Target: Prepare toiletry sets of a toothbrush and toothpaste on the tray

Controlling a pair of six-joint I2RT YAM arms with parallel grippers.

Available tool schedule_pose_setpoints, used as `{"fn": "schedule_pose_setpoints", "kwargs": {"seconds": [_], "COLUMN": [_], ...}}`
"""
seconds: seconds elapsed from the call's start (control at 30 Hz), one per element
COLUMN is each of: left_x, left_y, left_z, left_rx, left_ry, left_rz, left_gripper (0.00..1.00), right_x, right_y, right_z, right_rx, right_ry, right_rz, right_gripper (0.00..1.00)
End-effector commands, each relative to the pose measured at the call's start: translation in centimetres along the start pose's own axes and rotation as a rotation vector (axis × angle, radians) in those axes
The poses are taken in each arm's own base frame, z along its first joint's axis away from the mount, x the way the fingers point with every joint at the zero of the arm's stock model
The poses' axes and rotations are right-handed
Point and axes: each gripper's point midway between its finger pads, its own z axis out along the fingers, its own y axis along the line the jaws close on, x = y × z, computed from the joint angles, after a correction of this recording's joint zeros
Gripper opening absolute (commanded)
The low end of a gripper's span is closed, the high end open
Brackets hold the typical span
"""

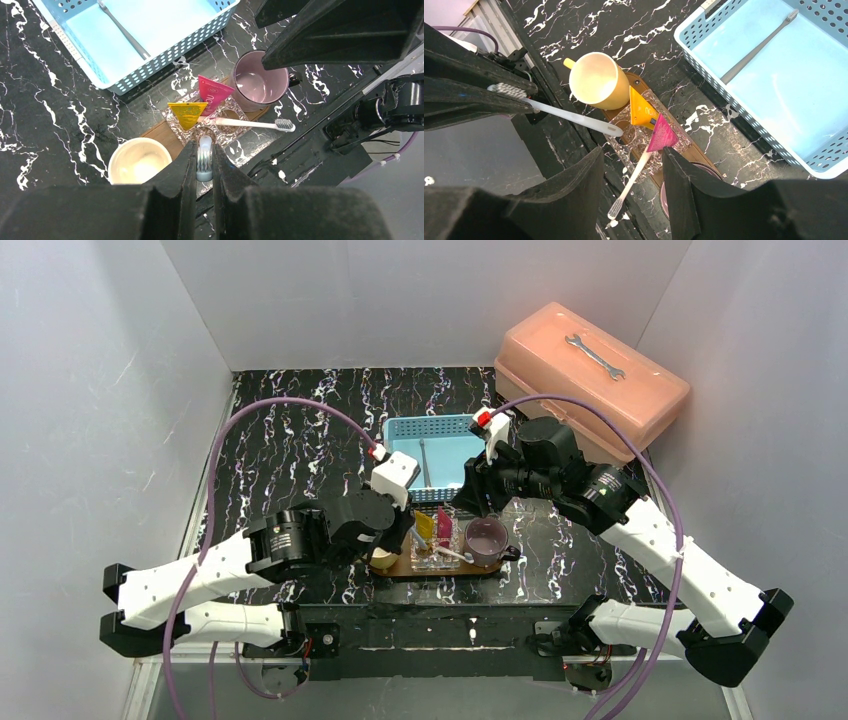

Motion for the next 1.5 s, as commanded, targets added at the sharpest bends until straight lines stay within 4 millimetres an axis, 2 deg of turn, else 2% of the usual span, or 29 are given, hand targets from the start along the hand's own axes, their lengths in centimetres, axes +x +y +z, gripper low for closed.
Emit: {"fn": "schedule_pose_setpoints", "kwargs": {"seconds": [0.0,0.57,0.97,1.47], "left_x": [0.0,3.0,4.5,5.6], "left_y": [-0.1,-0.6,-0.1,0.5], "left_z": [0.9,3.4,4.9,6.1], "left_rx": [-0.022,-0.034,-0.076,-0.115], "left_ry": [-0.025,0.014,0.014,-0.008], "left_rz": [-0.009,0.000,-0.003,-0.027], "left_gripper": [0.00,0.00,0.00,0.00], "right_x": [-1.4,-0.6,0.0,0.5], "right_y": [0.2,-0.2,-0.4,-0.7], "right_z": [-0.1,0.3,0.8,1.0], "right_rx": [-0.009,0.004,0.007,0.018], "right_ry": [-0.060,-0.043,-0.036,-0.028], "right_rz": [-0.019,-0.005,0.002,0.010], "right_gripper": [0.54,0.55,0.56,0.57]}}
